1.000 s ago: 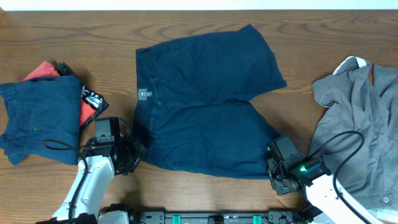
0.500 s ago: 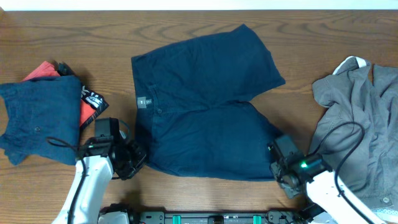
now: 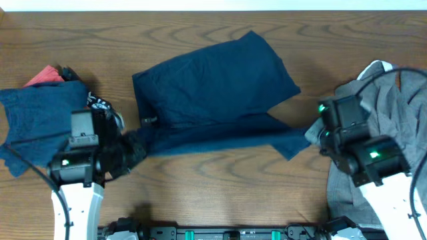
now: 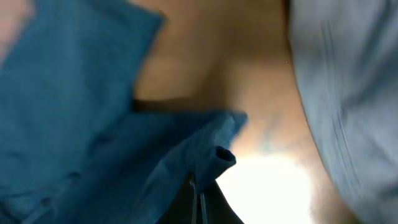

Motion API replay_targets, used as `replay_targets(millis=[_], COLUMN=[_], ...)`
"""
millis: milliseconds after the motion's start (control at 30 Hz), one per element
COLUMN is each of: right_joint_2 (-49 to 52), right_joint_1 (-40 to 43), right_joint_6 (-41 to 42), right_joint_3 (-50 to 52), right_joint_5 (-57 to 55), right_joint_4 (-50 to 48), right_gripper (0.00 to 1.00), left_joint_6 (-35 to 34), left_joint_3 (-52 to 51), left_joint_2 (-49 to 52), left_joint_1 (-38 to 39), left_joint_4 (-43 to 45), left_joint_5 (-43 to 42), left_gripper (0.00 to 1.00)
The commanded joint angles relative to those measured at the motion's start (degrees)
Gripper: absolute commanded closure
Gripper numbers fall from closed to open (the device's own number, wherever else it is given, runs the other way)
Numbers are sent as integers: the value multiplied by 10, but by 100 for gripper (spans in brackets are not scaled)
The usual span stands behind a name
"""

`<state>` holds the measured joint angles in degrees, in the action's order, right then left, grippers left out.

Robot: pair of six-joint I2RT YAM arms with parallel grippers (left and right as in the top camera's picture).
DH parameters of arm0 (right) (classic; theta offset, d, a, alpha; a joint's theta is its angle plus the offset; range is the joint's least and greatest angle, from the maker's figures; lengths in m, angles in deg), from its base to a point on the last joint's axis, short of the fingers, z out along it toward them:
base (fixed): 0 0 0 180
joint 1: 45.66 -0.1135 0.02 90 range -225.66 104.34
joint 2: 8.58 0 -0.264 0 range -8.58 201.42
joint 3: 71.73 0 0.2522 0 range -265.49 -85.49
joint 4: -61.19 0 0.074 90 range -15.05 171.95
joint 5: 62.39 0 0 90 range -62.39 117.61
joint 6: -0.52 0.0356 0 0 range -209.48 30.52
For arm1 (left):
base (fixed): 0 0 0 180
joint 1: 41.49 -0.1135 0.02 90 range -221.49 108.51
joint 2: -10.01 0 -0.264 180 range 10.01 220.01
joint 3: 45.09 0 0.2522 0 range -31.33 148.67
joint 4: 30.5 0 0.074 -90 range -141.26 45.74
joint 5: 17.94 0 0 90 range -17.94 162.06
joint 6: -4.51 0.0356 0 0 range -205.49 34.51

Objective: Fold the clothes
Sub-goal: 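Lift the bottom edge with both grippers and fold it up over the top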

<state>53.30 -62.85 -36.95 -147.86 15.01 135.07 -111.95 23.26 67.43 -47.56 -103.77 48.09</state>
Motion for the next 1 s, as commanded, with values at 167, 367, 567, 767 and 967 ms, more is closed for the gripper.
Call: replay_targets(millis=[167,367,567,767,967], right_joint_2=[99,184,247,322,410], right_joint_1=[38,41,41,42,41], right_joint_6=[-180,-186,-199,-200,-200], right_joint_3=[-77,-102,-102,-102,-102], right_joint_5=[-46,-45,-45,-45,-14], right_joint_4=[-120,-234,-360,-464,-572], right_gripper=[99,99,99,99,89], left_joint_6=[-5,-18,-43,-57,-59], left_joint_3=[52,52,52,52,52], left_joint_2=[40,91,168,259,358], left_joint_1=[-4,-19,-20,-20,-20], left_joint_4=[116,249,350,480,645], left_joint_5=[81,82,116,136,135], left_gripper=[94,94,94,94,90])
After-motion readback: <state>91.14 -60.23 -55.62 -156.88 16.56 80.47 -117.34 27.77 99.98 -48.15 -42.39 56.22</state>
